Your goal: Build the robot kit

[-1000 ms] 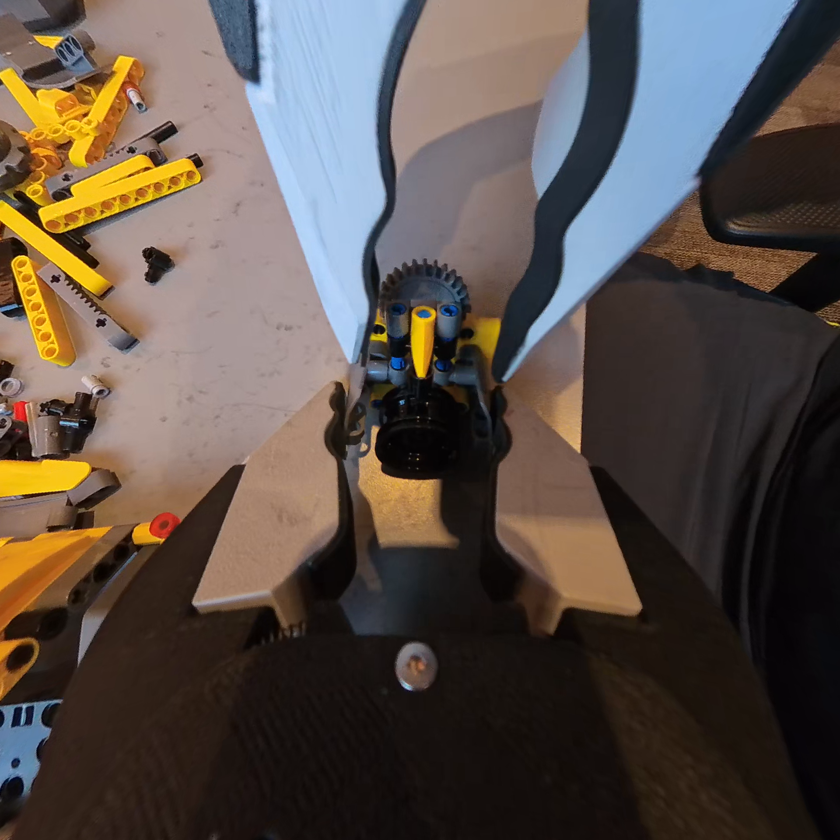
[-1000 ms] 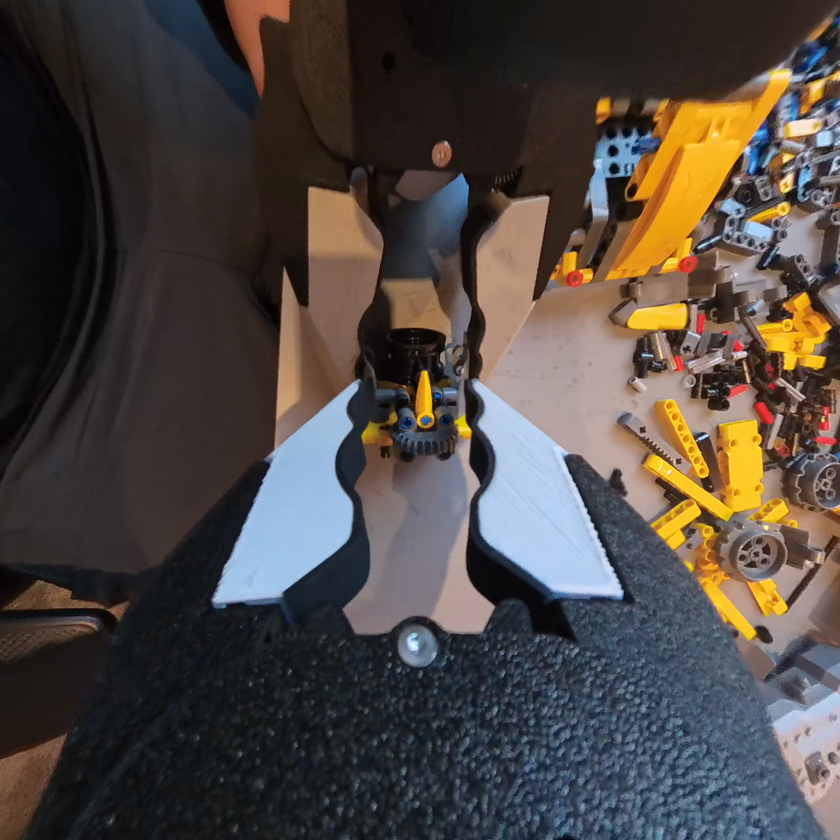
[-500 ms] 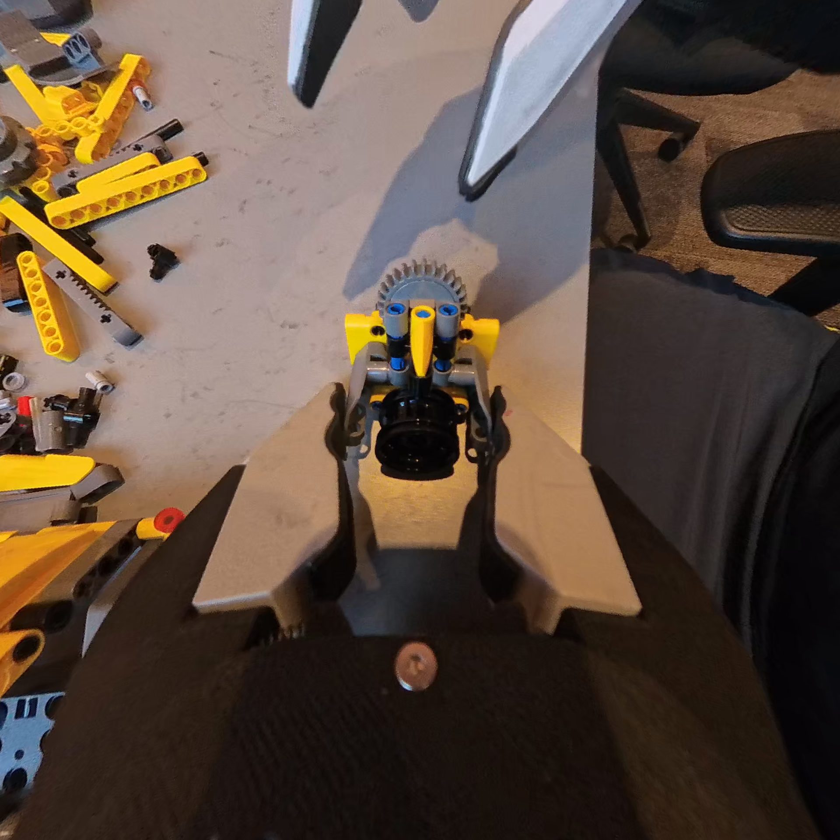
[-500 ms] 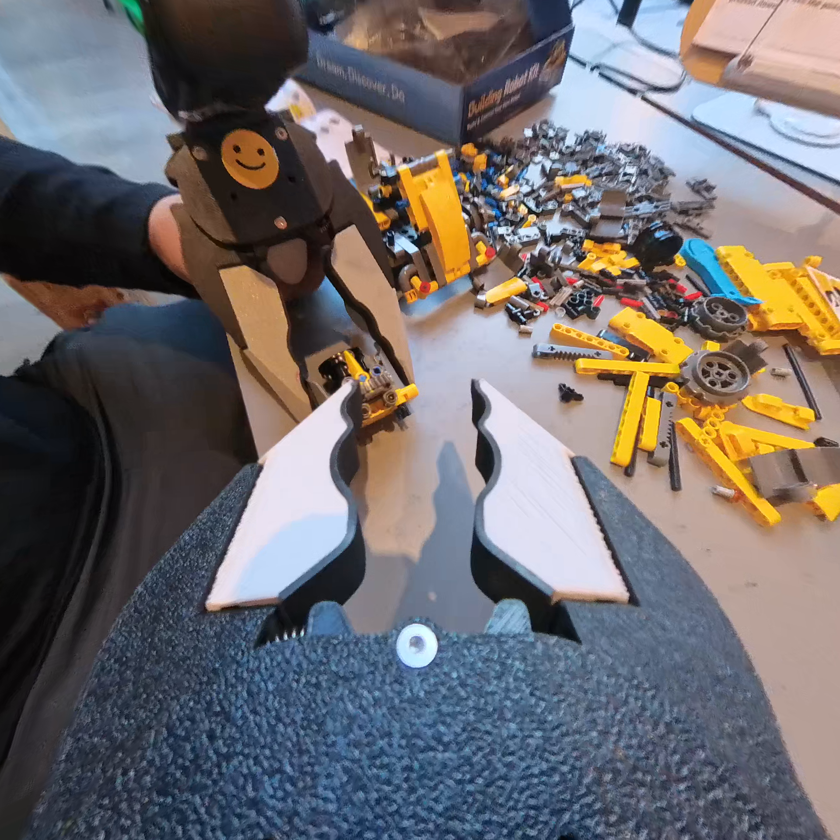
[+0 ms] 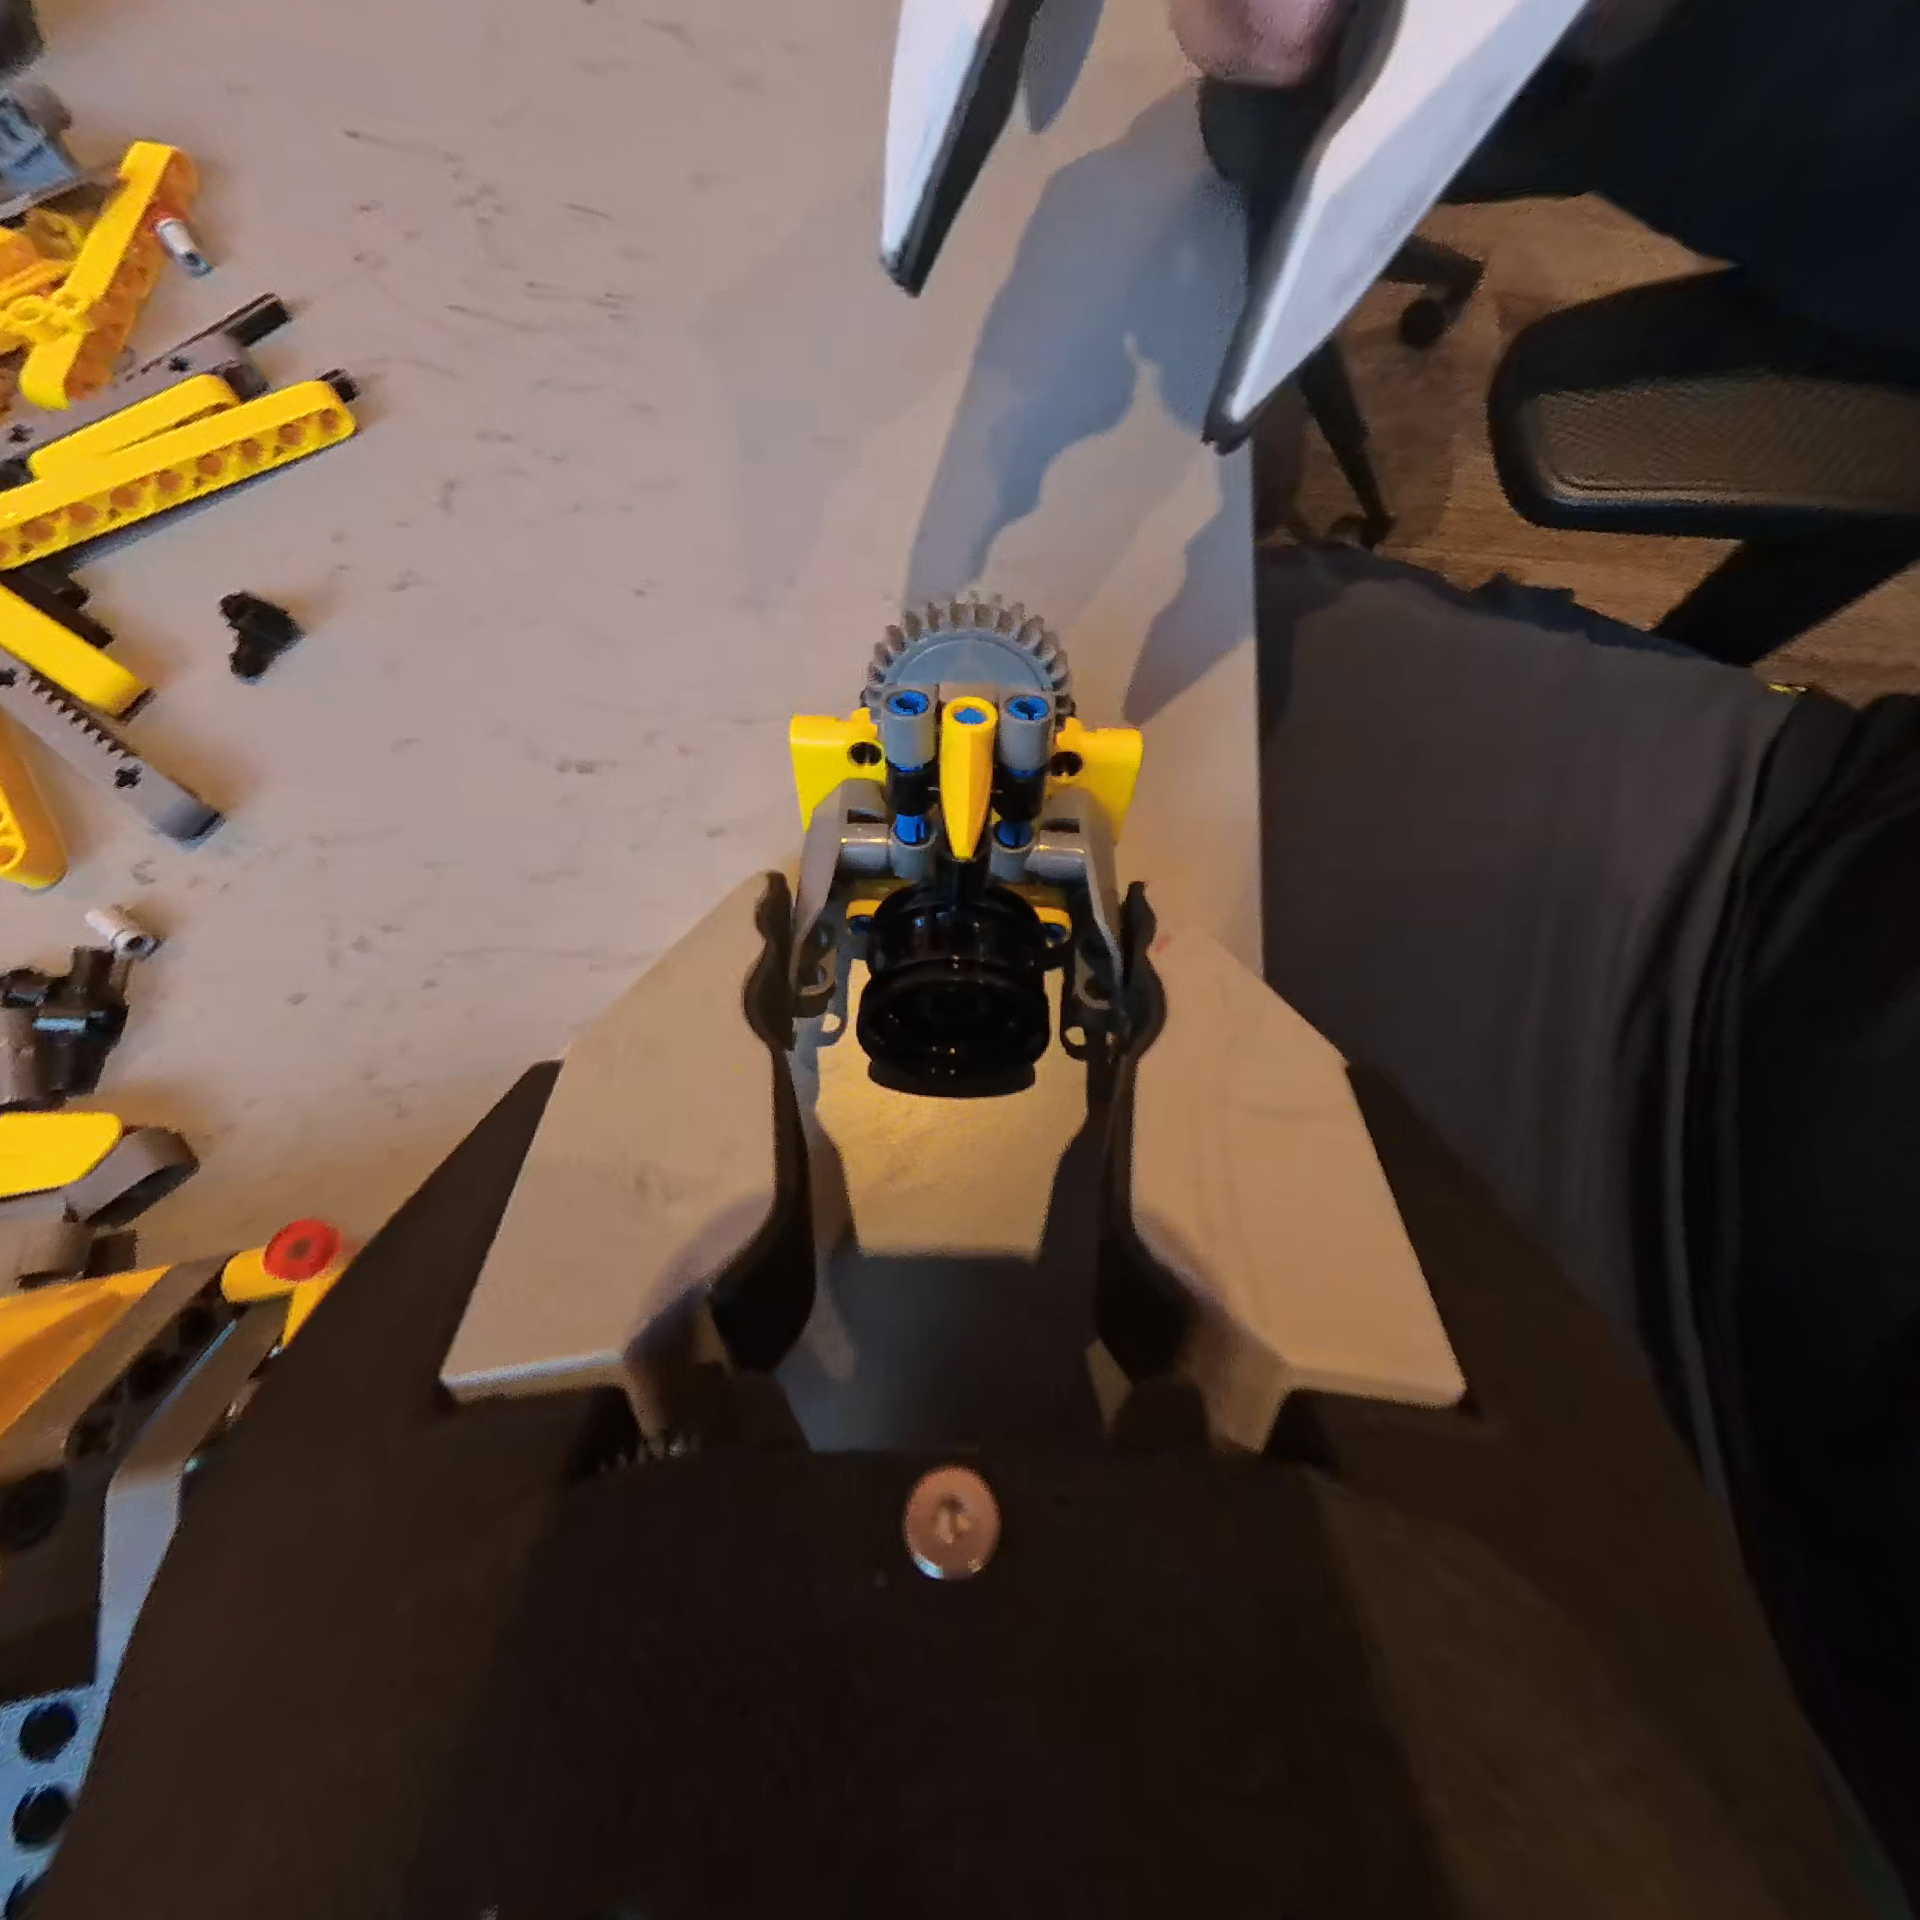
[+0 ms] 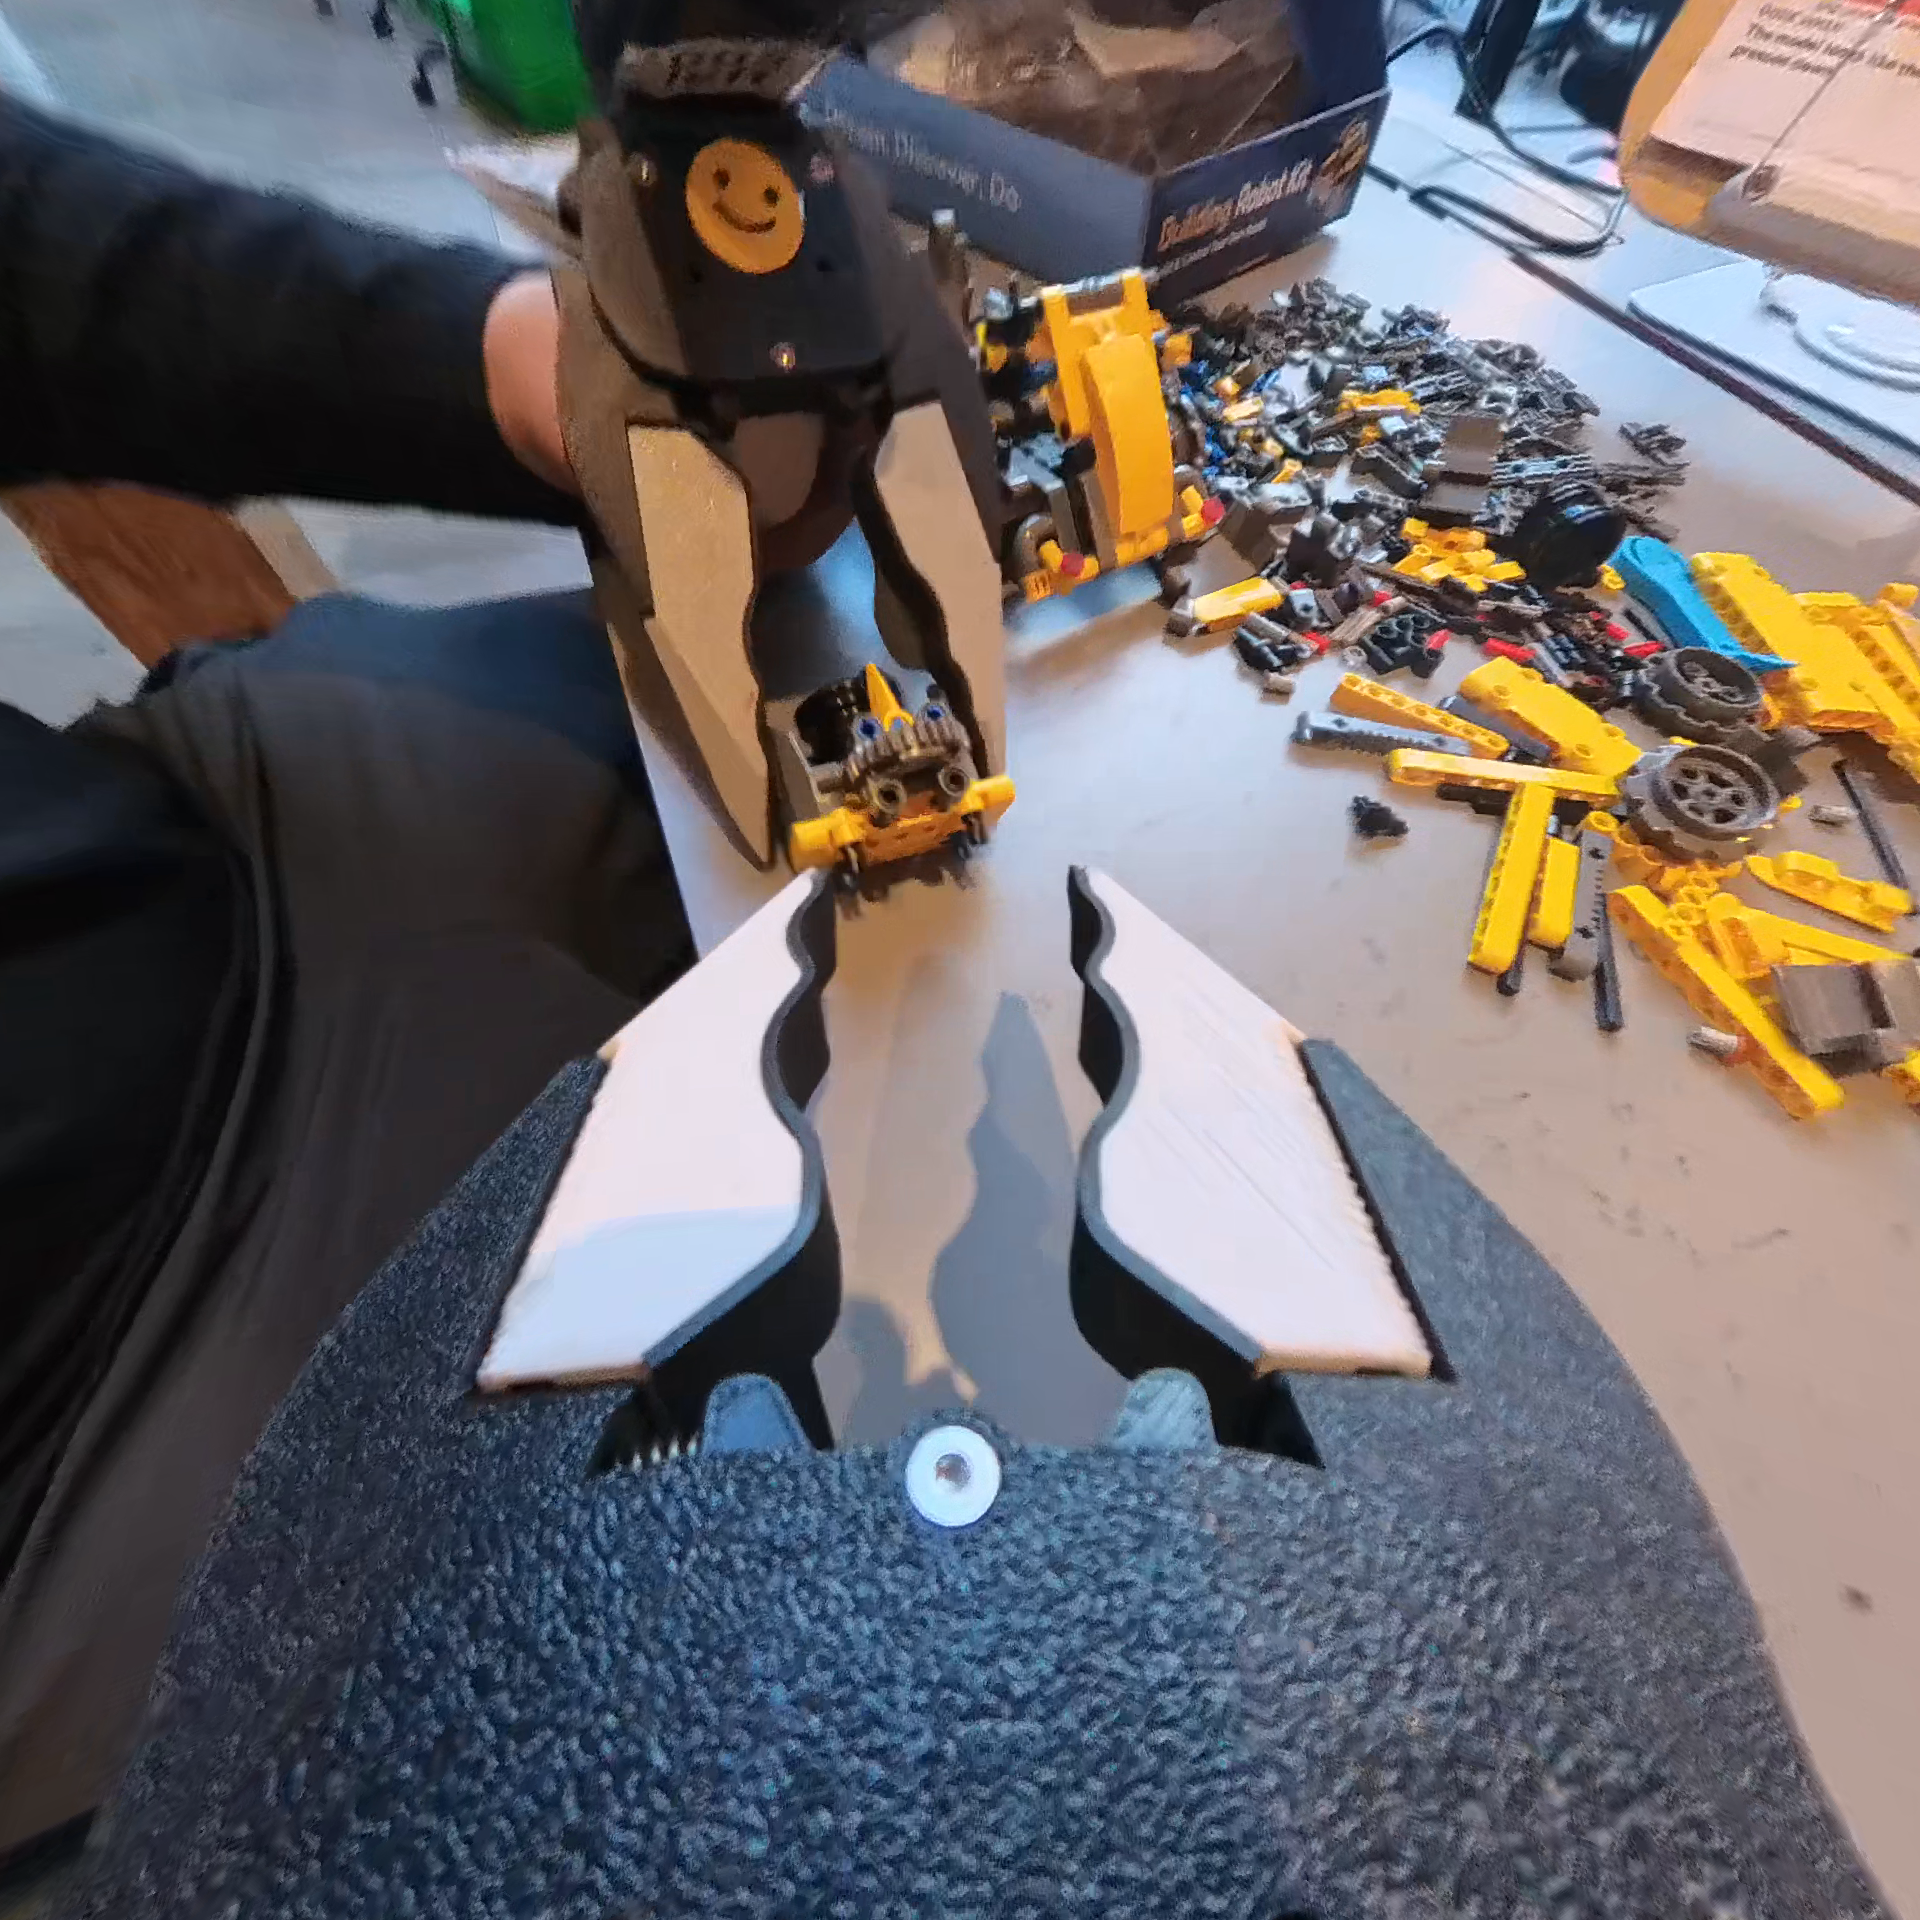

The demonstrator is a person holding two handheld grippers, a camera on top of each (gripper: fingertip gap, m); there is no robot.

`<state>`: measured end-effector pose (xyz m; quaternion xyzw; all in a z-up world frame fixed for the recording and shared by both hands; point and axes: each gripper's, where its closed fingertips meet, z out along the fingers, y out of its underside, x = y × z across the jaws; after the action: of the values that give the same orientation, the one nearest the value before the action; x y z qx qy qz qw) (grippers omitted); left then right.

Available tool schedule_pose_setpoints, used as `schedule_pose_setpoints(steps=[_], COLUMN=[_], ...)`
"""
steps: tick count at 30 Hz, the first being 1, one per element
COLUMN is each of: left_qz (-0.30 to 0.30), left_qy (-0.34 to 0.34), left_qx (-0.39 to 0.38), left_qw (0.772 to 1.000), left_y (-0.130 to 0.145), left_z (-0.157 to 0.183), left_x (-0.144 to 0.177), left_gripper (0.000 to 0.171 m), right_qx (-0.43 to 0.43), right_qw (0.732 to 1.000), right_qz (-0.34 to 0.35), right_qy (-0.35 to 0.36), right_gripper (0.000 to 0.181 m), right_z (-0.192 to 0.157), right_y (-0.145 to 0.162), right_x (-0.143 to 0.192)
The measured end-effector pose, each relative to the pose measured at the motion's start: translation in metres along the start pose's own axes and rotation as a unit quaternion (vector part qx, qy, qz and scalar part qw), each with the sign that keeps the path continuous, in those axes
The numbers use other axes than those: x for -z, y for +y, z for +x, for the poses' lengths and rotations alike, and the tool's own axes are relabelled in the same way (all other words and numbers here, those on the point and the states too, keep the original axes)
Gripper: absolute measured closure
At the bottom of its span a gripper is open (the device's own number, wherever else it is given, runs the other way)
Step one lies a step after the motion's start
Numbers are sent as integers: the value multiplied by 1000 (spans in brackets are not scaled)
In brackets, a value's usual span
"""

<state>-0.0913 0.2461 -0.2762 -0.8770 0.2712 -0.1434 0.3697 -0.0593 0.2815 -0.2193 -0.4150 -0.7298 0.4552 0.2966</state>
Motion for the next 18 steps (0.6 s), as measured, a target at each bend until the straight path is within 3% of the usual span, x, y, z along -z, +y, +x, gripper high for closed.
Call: schedule_pose_setpoints(steps=[4,7,11,15,18], left_qz=[9,67,189,235,240], left_qy=[59,133,289,397,437], left_qx=[5,31,93,122,119], left_qw=[998,988,934,879,858], left_y=[-4,-24,-58,-66,-69], left_z=[12,29,55,69,79], left_x=[1,10,41,66,74], left_gripper=[110,110,109,109,108], right_qx=[37,35,106,157,197], right_qw=[999,999,994,986,978], right_qz=[4,13,17,27,17], right_qy=[-5,-22,5,45,70], right_gripper=[144,133,124,122,122], right_z=[-10,-20,-35,-43,-50], right_y=[4,3,-12,-34,-45], right_x=[5,3,3,11,9])
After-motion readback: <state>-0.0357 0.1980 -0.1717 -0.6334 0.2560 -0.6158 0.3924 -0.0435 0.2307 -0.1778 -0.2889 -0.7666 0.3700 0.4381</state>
